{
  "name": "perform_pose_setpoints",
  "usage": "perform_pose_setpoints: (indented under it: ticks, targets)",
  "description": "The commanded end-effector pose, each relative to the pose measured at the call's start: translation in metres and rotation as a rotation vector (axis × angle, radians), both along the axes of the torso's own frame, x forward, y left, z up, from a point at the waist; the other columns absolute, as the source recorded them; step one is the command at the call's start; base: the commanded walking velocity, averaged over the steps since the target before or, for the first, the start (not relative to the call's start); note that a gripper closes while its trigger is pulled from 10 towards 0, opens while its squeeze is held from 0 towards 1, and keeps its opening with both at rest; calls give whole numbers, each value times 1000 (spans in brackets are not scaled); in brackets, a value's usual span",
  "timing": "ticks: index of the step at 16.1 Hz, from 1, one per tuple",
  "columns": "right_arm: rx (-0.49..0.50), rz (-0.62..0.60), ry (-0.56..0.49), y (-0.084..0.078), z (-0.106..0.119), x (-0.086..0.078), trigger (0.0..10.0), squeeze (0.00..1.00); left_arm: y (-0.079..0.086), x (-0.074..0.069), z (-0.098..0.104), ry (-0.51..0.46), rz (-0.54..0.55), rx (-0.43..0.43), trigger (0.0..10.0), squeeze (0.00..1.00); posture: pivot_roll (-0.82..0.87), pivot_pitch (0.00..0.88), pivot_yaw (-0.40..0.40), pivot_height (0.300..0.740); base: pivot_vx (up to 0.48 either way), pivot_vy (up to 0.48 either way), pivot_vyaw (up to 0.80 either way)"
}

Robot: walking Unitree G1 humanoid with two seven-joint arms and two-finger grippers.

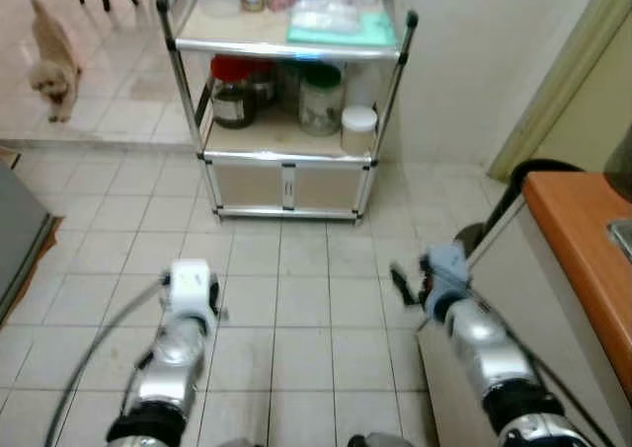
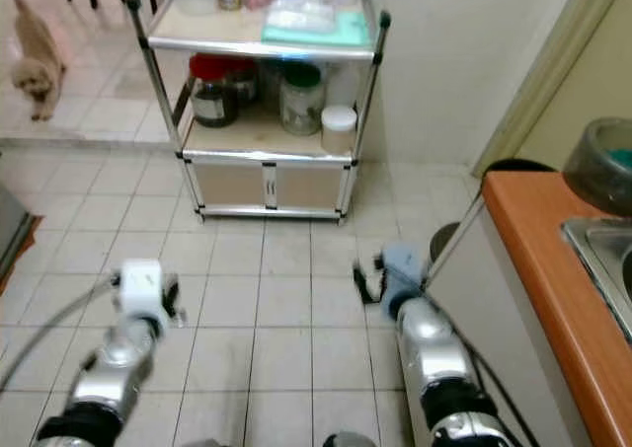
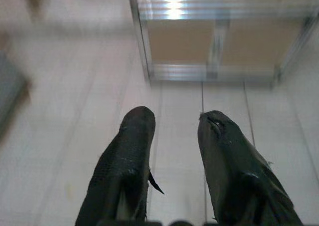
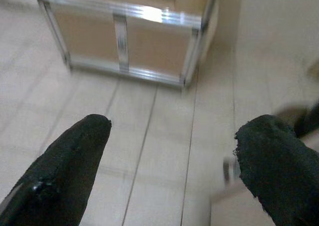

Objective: Kitchen organization

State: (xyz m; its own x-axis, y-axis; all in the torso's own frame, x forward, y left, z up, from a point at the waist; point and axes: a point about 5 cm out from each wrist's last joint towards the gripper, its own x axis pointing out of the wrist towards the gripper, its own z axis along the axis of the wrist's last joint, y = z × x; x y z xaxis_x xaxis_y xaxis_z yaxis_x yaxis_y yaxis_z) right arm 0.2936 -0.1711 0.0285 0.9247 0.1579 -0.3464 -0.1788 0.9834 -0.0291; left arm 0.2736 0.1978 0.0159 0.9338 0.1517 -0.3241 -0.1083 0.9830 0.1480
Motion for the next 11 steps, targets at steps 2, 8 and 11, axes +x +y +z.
perform_pose_setpoints:
  ticks: [2, 8, 11]
  targets:
    - [8, -50, -145, -10, 35, -9, 10000, 0, -9, -1, 45, -224, -59, 25, 10000, 0, -102, 0, -7, 740, 0, 0, 0]
    - [101, -59, -249, 11, 66, -47, 10000, 1000, 10, -35, 69, -268, 5, 50, 10000, 0, -99, 0, 24, 740, 0, 0, -400]
    - [104, -55, -247, 8, 79, -46, 10000, 1000, -11, -32, 85, -278, -63, 31, 10000, 0, -56, 0, 24, 740, 0, 0, -800]
